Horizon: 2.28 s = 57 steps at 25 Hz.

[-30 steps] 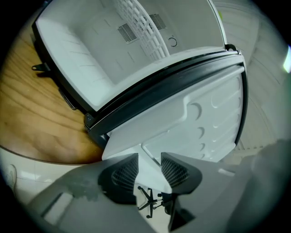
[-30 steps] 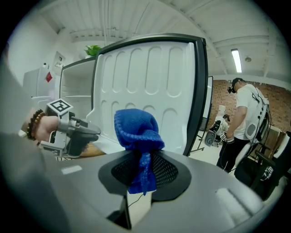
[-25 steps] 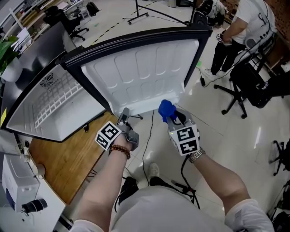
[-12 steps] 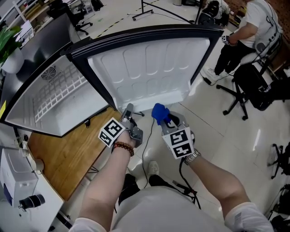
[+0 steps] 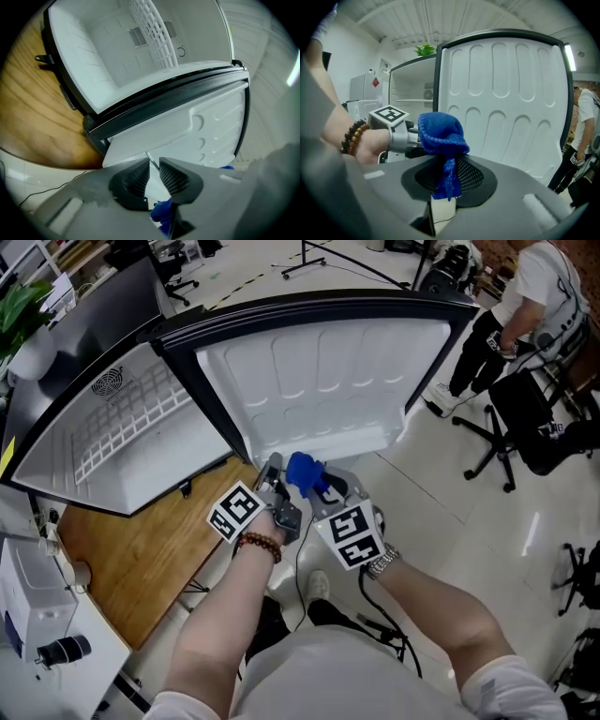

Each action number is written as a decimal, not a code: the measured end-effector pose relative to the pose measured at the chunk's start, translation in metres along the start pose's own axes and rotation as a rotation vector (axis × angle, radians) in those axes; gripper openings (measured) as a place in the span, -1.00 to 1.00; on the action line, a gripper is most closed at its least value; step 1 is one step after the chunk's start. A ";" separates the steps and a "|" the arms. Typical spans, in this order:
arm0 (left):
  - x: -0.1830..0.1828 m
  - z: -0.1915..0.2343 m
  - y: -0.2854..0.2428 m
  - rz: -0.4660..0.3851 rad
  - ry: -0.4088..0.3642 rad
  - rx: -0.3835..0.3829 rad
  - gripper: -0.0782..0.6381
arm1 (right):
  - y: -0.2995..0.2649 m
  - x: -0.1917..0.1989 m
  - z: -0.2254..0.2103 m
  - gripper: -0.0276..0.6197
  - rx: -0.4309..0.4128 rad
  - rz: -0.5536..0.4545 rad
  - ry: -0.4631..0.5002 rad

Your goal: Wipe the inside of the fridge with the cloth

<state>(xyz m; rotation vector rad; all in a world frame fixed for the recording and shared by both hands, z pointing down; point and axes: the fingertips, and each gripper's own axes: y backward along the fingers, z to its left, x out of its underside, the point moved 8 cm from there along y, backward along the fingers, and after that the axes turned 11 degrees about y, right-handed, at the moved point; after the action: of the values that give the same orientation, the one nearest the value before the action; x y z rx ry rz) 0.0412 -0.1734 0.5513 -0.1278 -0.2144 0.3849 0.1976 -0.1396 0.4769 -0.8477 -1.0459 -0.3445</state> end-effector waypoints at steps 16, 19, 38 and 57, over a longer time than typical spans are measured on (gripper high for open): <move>0.009 -0.007 0.034 0.089 -0.165 0.135 -0.62 | -0.011 0.039 0.023 -0.68 -0.047 0.086 0.022; 0.007 -0.016 0.039 0.092 -0.194 0.147 -0.61 | -0.014 0.038 0.024 -0.68 -0.046 0.081 0.018; -0.008 -0.045 0.045 0.105 -0.170 0.119 -0.65 | -0.090 0.010 0.022 -0.68 -0.035 0.004 -0.067; -0.012 -0.050 0.042 0.101 -0.214 0.106 -0.77 | -0.103 0.033 -0.015 -0.68 0.037 0.055 -0.114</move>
<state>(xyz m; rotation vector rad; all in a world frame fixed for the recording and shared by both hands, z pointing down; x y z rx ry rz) 0.0271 -0.1433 0.4937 0.0073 -0.3988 0.5097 0.1593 -0.2129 0.5474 -0.8695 -1.1290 -0.2317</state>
